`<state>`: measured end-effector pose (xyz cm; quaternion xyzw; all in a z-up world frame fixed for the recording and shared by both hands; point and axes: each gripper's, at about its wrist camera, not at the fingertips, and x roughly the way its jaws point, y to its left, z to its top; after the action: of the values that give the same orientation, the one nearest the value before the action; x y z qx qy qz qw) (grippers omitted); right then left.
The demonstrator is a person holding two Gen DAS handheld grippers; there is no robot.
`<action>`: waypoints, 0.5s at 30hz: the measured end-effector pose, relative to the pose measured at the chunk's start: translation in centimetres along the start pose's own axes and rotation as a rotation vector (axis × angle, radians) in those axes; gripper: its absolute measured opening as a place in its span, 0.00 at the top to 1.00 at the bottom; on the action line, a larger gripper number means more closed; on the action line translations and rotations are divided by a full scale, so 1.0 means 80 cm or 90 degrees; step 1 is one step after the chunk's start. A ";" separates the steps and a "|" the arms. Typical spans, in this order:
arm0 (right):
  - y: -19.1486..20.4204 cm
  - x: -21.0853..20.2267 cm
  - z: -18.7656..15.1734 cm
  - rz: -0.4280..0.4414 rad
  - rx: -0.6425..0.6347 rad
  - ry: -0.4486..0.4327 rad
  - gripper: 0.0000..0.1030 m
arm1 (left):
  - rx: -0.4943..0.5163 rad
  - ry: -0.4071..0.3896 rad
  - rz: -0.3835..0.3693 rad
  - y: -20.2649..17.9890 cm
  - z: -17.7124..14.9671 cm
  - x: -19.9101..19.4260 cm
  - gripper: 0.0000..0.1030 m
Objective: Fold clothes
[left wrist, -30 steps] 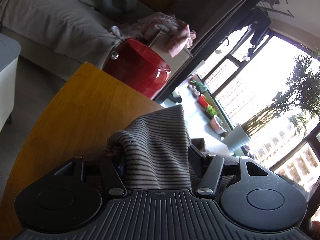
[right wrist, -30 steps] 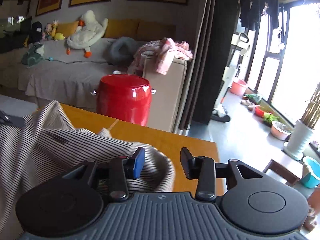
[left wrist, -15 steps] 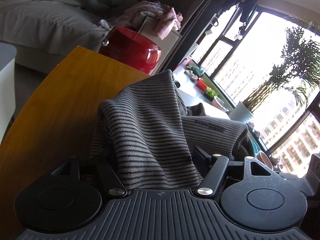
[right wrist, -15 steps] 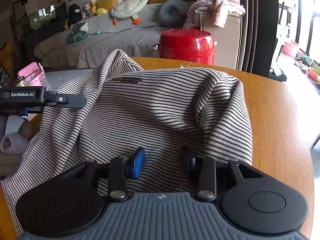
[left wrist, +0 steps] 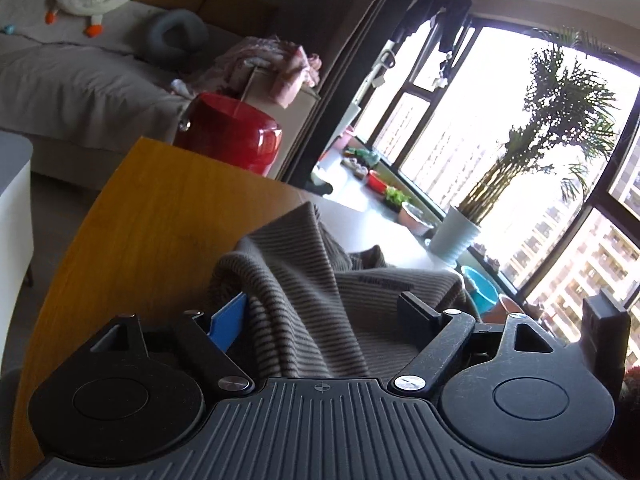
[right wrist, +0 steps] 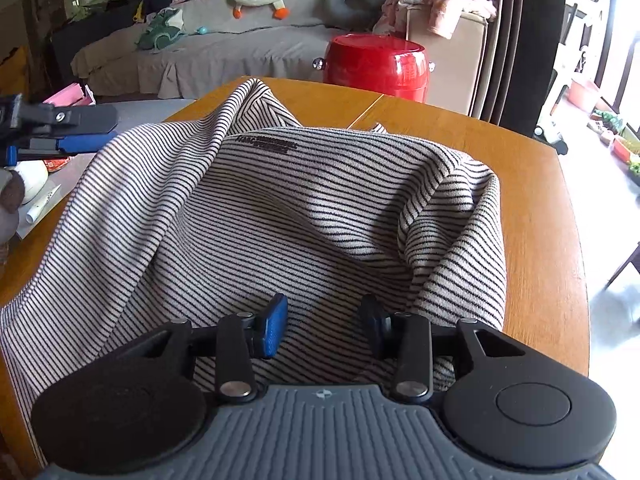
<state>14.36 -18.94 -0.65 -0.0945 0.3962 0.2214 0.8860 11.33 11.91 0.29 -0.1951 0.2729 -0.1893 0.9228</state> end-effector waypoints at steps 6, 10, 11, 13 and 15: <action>0.006 -0.016 0.025 -0.041 -0.039 0.006 0.60 | -0.002 -0.080 0.007 -0.010 0.034 0.019 0.15; -0.012 -0.051 0.073 -0.042 0.019 -0.061 0.58 | 0.011 -0.105 0.032 0.000 0.034 0.017 0.09; -0.016 -0.056 0.089 -0.038 0.039 -0.079 0.57 | 0.005 -0.091 0.031 0.004 0.032 0.022 0.09; -0.020 -0.054 0.120 -0.012 0.072 -0.099 0.57 | 0.005 -0.062 0.026 0.009 0.026 0.033 0.09; -0.021 -0.044 0.148 0.029 0.100 -0.105 0.57 | 0.024 -0.039 0.022 0.007 0.020 0.043 0.09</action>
<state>20.93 -17.50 9.88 0.0031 0.3401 0.2170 0.9150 15.08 11.25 -0.24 -0.1787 0.2444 -0.1722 0.9374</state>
